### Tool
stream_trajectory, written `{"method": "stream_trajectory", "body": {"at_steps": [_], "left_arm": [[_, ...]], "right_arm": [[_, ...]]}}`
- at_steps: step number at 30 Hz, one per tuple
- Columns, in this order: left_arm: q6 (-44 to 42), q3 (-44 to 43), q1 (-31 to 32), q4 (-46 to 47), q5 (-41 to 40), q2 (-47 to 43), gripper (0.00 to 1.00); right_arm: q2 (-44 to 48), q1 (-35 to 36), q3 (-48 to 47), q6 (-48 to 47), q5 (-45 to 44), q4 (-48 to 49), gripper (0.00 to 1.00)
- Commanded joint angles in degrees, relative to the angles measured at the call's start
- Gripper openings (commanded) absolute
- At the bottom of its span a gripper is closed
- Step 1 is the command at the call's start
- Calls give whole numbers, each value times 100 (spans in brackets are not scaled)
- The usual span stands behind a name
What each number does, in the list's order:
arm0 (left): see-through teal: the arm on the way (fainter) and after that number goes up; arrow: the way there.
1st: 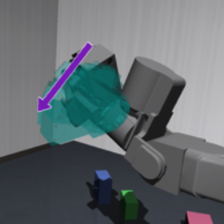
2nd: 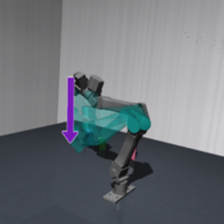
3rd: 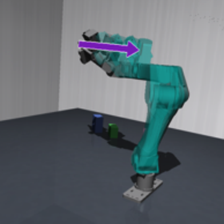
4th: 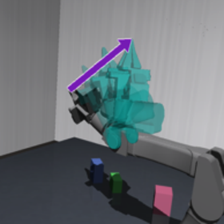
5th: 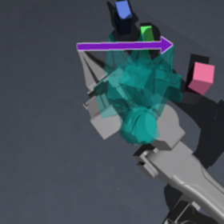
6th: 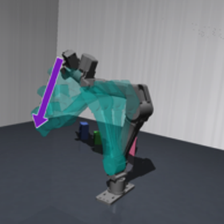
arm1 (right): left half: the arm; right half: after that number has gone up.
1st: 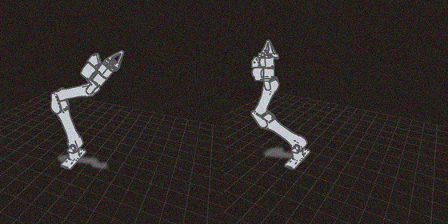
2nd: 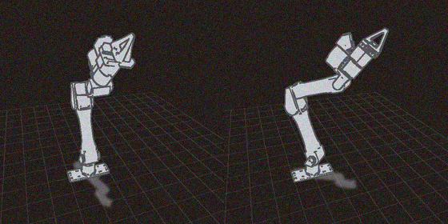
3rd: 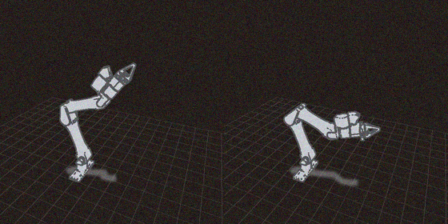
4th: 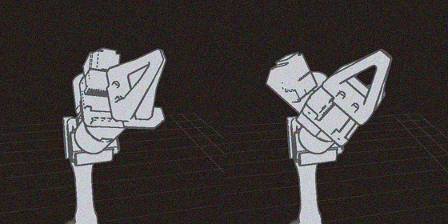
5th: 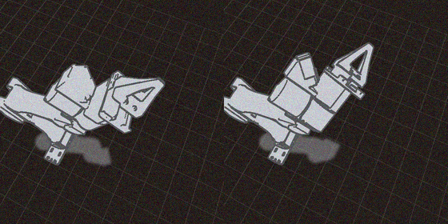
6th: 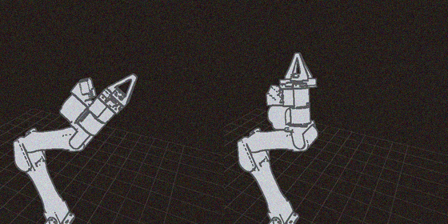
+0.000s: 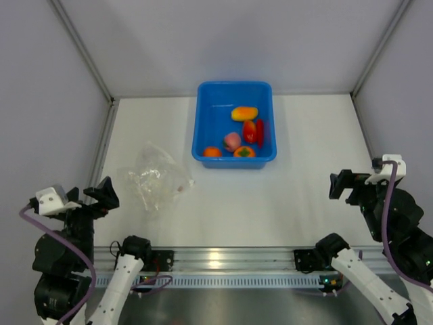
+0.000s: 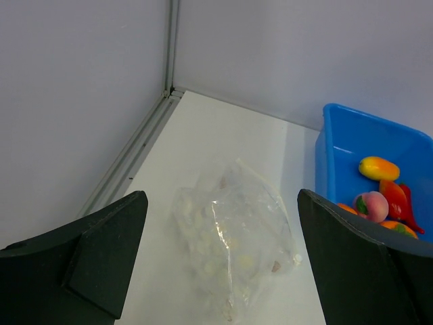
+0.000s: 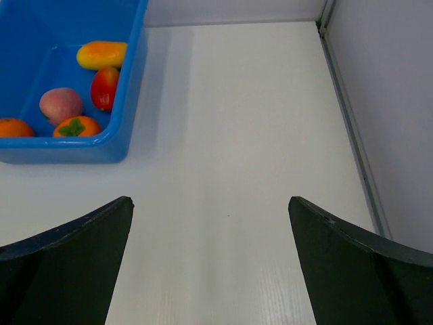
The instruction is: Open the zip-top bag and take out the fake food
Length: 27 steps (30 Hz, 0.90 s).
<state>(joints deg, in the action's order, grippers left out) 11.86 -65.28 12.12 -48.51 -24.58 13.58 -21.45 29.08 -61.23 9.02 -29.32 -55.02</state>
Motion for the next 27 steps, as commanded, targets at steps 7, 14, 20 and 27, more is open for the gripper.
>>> {"method": "stream_trajectory", "body": {"at_steps": [7,14,20,27], "left_arm": [[-228,287,177,-273,-170,-251,98],[-193,278,185,-273,-188,-189,98],[-175,296,177,-264,-188,-198,98],[-87,314,185,-264,-144,-181,98]], "right_arm": [[440,-43,-179,-392,-197,-122,99],[484,-43,-108,-365,-206,-53,99],[493,-43,-20,-287,-162,18,99],[458,-43,-29,-295,-153,27,100]]}}
